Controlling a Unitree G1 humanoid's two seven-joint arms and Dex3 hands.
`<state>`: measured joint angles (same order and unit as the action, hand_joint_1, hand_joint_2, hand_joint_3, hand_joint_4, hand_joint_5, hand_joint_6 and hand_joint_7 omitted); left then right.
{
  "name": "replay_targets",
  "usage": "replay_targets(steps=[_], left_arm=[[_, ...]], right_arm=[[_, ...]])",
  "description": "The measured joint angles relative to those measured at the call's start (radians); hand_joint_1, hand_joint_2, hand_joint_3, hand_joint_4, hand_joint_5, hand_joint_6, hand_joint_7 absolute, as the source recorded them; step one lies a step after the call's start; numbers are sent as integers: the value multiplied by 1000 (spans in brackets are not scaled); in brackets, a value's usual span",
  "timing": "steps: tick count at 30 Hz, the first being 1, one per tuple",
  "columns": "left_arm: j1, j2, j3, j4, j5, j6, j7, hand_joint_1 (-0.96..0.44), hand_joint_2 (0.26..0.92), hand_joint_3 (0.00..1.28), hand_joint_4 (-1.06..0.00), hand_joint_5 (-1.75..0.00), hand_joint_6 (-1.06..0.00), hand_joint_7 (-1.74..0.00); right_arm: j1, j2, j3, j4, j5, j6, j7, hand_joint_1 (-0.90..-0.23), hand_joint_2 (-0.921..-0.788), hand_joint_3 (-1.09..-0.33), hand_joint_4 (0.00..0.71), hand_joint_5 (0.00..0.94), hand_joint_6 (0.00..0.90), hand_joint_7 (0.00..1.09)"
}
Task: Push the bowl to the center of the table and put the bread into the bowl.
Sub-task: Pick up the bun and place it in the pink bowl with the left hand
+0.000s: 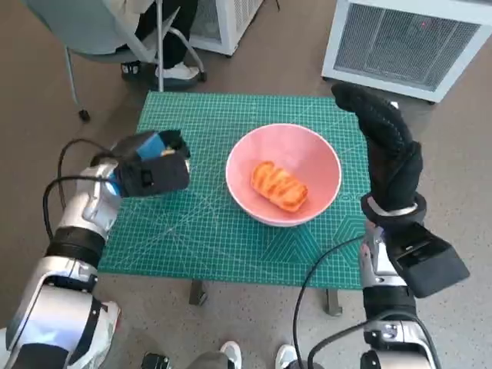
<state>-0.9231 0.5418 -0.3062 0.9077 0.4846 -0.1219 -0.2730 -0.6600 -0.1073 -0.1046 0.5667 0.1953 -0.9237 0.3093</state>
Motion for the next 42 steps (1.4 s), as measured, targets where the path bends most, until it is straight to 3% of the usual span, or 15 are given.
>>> replay_targets(steps=[17,30,35,37,38,40,41,42], left_arm=[[1,-53,40,-426,-22,34,-14,0,920,63,-725,-1116,-600,-1202],[-4,-180,-16,-414,-22,-10,-39,0,920,107,-631,-1194,-591,-1238],[-12,-213,-41,-346,-20,-46,-44,0,921,128,-634,-1210,-540,-1271],[-16,-222,-45,-317,-21,-59,-49,-1,921,283,-475,-1367,-348,-1467],[-19,-228,-47,-296,-23,-66,-59,-21,898,291,-386,-1203,-278,-1302],[-23,-236,-50,-267,-30,-69,-87,-102,868,229,-213,-570,-126,-746],[-24,-239,-51,-256,-33,-67,-108,-124,879,185,-171,-371,-80,-589],[-24,-240,-53,-252,-36,-62,-129,-146,882,167,-144,-297,-64,-523]], right_arm=[[0,0,0,-1,-1,0,0,-531,-921,-763,337,7,-1,715],[1,1,-1,-1,-1,0,0,-531,-921,-762,338,7,-1,714],[7,0,0,-9,0,0,0,-536,-921,-761,337,7,-1,713],[10,0,-1,-13,0,1,0,-534,-921,-760,337,7,-1,713],[12,0,-1,-17,0,1,0,-532,-921,-760,337,7,-1,712],[14,0,-1,-21,-1,1,0,-524,-921,-762,337,6,-1,708],[15,0,-1,-23,-1,1,0,-522,-921,-762,337,6,-1,706],[15,0,-1,-25,-1,1,-1,-520,-921,-763,337,6,-1,705]])
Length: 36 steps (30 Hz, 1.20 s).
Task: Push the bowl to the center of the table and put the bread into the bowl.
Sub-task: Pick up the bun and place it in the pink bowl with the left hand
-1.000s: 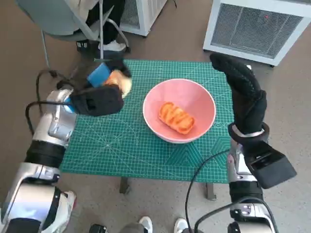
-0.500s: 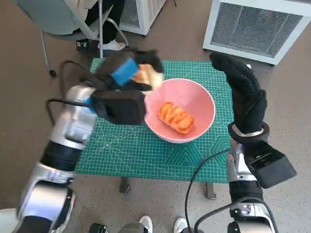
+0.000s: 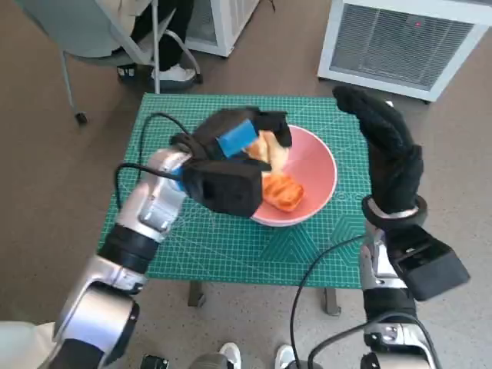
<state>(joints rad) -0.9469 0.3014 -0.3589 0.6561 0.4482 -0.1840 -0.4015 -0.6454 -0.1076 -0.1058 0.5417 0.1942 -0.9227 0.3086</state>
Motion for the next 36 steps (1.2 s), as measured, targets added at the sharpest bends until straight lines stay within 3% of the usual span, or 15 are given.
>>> replay_targets(steps=[2,4,11,19,26,36], left_arm=[[0,-1,-3,1,-13,24,-56,-215,889,120,-78,-122,-26,-368],[0,-1,-3,-2,-21,42,-98,-256,895,98,-53,-62,-14,-325],[13,3,2,-40,-31,38,-123,-356,919,57,-4,-4,0,-282],[75,2,40,-93,-80,-6,-94,-401,921,109,1,1,1,-243],[130,-2,139,-121,-199,-79,-51,-402,921,163,-7,-3,-15,-252],[227,-77,313,-243,-398,-211,94,-361,921,296,-171,-38,-117,-241]], right_arm=[[0,-1,-1,-4,-1,0,-1,-517,-921,-764,337,6,-1,703],[0,-1,-2,-7,-1,0,-3,-515,-921,-764,337,6,-1,702],[0,-2,-6,-10,-7,1,-15,-510,-921,-766,339,7,-1,701],[0,-2,-8,-10,-22,0,-29,-512,-921,-764,345,10,-1,708],[-3,-2,-12,-12,-23,3,-44,-516,-921,-761,352,14,-1,709],[-18,-1,-13,-41,-47,39,-93,-529,-921,-753,365,19,-1,747]])
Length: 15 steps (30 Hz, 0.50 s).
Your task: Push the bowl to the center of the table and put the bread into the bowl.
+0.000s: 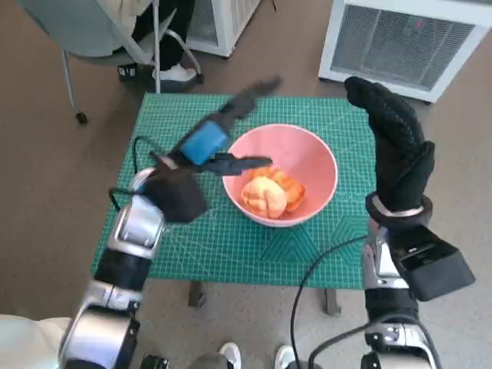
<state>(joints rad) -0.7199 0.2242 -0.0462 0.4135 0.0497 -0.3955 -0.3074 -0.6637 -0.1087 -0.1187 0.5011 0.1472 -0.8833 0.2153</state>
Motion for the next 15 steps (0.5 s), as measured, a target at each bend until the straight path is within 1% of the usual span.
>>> replay_targets(steps=[3,7,9,15], left_arm=[[29,-35,27,-42,-39,-39,36,-371,921,351,-199,-42,-131,-249],[59,-59,46,-84,-60,-81,67,-383,921,415,-219,-40,-139,-267],[66,-64,53,-91,-67,-97,72,-397,921,435,-221,-36,-139,-276],[84,-69,71,-124,-92,-107,75,-445,921,464,-218,-26,-136,-296]], right_arm=[[-15,0,0,-6,-11,16,-19,-533,-921,-753,368,20,-1,748],[-36,7,5,-27,-25,41,-37,-537,-921,-755,369,20,0,751],[-44,9,7,-34,-32,53,-43,-538,-921,-756,369,19,0,753],[-58,13,14,-58,-39,83,-60,-537,-921,-760,368,18,-1,758]])
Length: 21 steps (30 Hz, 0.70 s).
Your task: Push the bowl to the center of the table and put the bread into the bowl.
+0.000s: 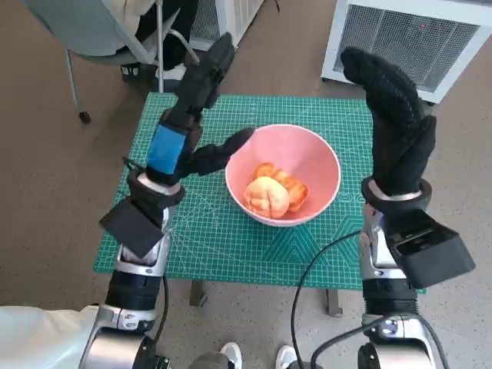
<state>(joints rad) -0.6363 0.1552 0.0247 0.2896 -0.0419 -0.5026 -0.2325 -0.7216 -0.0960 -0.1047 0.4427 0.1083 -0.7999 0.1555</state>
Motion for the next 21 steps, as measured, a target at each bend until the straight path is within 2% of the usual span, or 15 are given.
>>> replay_targets(steps=[7,16,21], left_arm=[[17,-4,12,-37,-21,-2,0,-470,921,472,-211,-17,-123,-302],[30,-8,11,-44,-43,-7,-2,-457,921,476,-212,-13,-114,-304],[32,-13,9,-45,-43,-16,-2,-445,921,479,-212,-12,-112,-305]], right_arm=[[-11,0,9,-14,-16,19,-9,-542,-921,-757,372,19,4,764],[-21,0,13,-12,6,24,1,-542,-921,-749,382,23,15,774],[-23,-1,14,-10,7,24,7,-542,-921,-747,387,25,21,775]])
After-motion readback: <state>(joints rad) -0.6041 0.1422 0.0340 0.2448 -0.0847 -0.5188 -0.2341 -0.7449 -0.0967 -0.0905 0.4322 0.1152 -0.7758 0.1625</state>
